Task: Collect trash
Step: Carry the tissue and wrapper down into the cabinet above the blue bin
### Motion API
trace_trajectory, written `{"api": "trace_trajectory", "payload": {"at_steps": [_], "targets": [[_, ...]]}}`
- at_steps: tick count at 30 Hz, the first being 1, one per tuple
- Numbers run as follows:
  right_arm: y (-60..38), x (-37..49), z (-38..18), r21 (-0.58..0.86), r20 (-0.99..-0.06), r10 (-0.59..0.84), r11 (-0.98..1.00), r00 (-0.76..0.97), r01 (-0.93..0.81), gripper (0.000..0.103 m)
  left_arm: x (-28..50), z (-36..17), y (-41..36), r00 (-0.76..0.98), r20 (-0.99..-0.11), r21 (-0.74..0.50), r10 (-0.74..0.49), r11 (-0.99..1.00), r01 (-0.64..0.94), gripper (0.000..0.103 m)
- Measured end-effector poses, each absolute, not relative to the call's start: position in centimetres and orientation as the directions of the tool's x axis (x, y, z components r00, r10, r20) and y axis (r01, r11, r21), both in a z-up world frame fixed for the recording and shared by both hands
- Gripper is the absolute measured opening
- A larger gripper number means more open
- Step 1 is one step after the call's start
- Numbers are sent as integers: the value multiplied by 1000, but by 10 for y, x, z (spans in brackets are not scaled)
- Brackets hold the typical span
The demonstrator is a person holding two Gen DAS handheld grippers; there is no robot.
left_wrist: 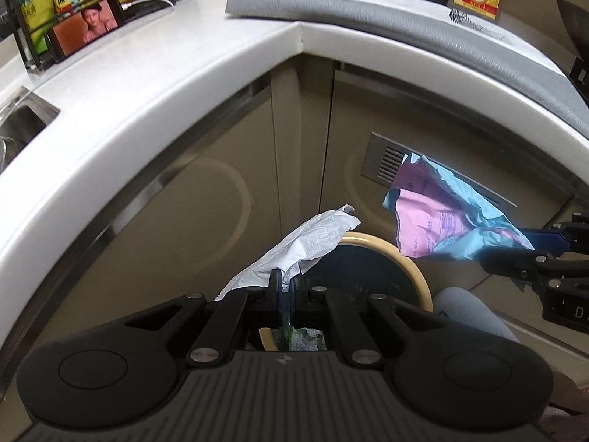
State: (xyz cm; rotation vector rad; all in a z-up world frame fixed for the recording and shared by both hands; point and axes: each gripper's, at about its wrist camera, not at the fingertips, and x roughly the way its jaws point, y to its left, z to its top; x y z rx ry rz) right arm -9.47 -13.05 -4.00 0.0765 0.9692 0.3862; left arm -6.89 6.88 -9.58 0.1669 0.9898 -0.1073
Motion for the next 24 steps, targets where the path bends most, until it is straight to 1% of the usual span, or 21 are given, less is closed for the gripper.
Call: {"api": "trace_trajectory", "payload": {"at_steps": [12, 18, 24], "targets": [[-123, -79, -70, 213, -837, 323, 936, 441, -280, 32, -51, -124, 62, 485, -874, 78, -22, 979, 186, 4], [-120, -70, -93, 196, -869, 288, 947, 401, -257, 32, -32, -147, 70, 395, -914, -31, -96, 985, 168, 4], [-115, -57, -119, 165, -898, 246, 957, 364, -239, 32, -15, -173, 65, 358, -929, -38, -97, 985, 168, 4]]}}
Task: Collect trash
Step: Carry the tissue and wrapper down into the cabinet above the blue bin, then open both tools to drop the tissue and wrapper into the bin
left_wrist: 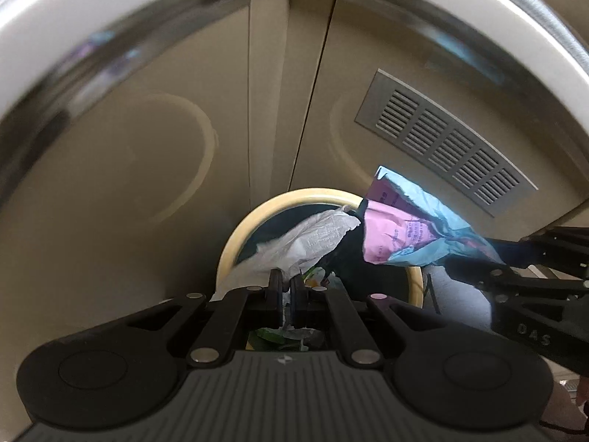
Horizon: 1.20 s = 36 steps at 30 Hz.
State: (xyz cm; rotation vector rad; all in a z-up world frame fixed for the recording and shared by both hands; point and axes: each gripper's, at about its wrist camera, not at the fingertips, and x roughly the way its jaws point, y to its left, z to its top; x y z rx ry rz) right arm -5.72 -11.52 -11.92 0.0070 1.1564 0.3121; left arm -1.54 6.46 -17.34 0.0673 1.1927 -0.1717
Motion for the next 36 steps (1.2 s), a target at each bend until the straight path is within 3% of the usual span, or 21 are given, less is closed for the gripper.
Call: {"api": "trace_trajectory", "payload": {"at_steps": [13, 23, 31, 33, 34, 36], "targets": [[-114, -11, -194, 276, -938, 288, 957, 191, -89, 32, 22, -245, 59, 186, -979, -58, -84, 988, 141, 4], [-121, 14, -224, 331, -938, 328, 944, 113, 6, 33, 28, -264, 57, 145, -988, -35, -57, 988, 153, 4], [-116, 15, -228, 322, -940, 321, 947, 115, -11, 39, 34, -278, 52, 94, -994, -33, -49, 986, 163, 4], [-115, 14, -228, 321, -940, 321, 947, 117, -16, 40, 35, -281, 52, 79, -995, -53, -67, 985, 164, 8], [-115, 14, -227, 323, -939, 323, 946, 120, -16, 43, 35, -280, 51, 76, -994, -60, -73, 984, 166, 16], [-118, 13, -223, 317, -940, 315, 948, 129, -10, 54, 34, -275, 50, 81, -994, -65, -80, 984, 167, 42]]}}
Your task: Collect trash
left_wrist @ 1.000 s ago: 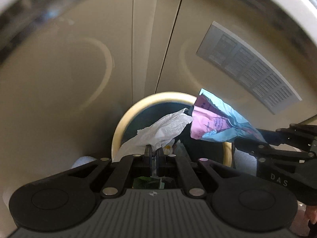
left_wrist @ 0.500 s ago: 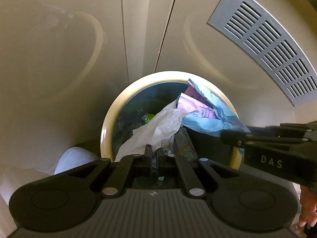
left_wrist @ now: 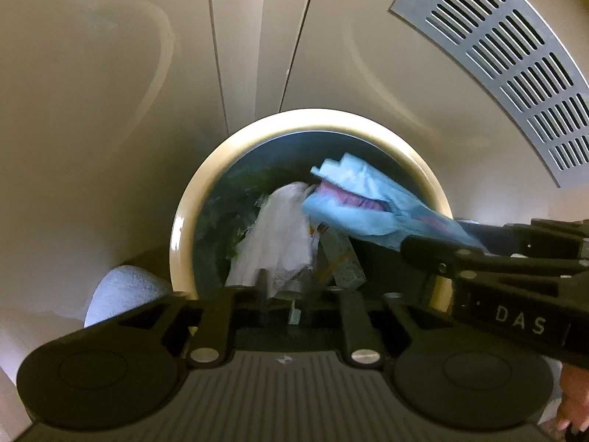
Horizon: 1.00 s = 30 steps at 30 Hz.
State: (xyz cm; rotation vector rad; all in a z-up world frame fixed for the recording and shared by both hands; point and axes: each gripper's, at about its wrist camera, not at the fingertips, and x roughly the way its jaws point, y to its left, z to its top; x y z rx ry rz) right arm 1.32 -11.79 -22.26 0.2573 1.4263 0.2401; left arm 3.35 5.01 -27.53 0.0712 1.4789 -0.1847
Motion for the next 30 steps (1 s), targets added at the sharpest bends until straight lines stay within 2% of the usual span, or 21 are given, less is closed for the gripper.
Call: {"api": "trace_trajectory", "payload": {"at_steps": [1, 2, 5, 9, 13, 19, 22, 30], "targets": [[-118, 12, -227, 305, -943, 303, 952, 136, -3, 59, 33, -275, 51, 89, -994, -52, -67, 985, 162, 60], [-119, 12, -228, 292, -947, 289, 956, 144, 5, 59, 33, -274, 53, 101, -994, -34, -50, 987, 157, 76], [-127, 11, -225, 292, -946, 285, 956, 155, 25, 66, 32, -269, 61, 123, -992, -2, -18, 992, 130, 101], [-132, 5, -211, 293, -941, 287, 956, 177, 6, 71, 26, -256, 71, 128, -991, -20, -33, 995, 100, 103], [-126, -12, -188, 252, -941, 264, 964, 210, -82, 81, 14, -239, 68, 142, -989, -24, -43, 991, 135, 103], [-121, -41, -156, 214, -920, 252, 965, 300, -153, 84, -9, -220, 60, 182, -983, 30, -11, 974, 223, 103], [-119, -52, -145, 195, -906, 247, 964, 344, -179, 89, -22, -209, 59, 204, -979, 48, 0, 972, 231, 103], [-125, -65, -126, 149, -908, 206, 973, 364, -178, 91, -44, -184, 67, 255, -967, 63, 4, 973, 224, 103]]}}
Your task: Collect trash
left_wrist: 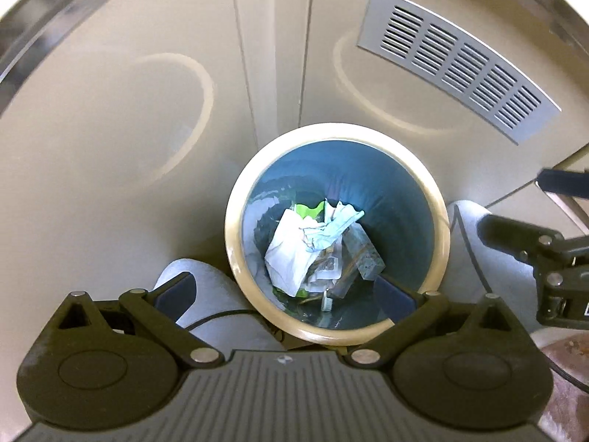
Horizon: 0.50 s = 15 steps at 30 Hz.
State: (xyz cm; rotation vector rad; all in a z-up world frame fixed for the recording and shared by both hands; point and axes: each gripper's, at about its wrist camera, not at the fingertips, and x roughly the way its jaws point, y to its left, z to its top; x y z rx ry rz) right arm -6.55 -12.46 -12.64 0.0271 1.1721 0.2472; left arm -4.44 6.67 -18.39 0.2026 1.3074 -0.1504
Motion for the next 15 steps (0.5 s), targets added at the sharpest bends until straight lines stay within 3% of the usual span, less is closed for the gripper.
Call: {"api": "trace_trajectory", "payload": {"at_steps": [15], "targets": [[-114, -71, -125, 104, -926, 178, 968, 332, -230, 91, -55, -176, 73, 276, -960, 107, 50, 975, 196, 103]]}}
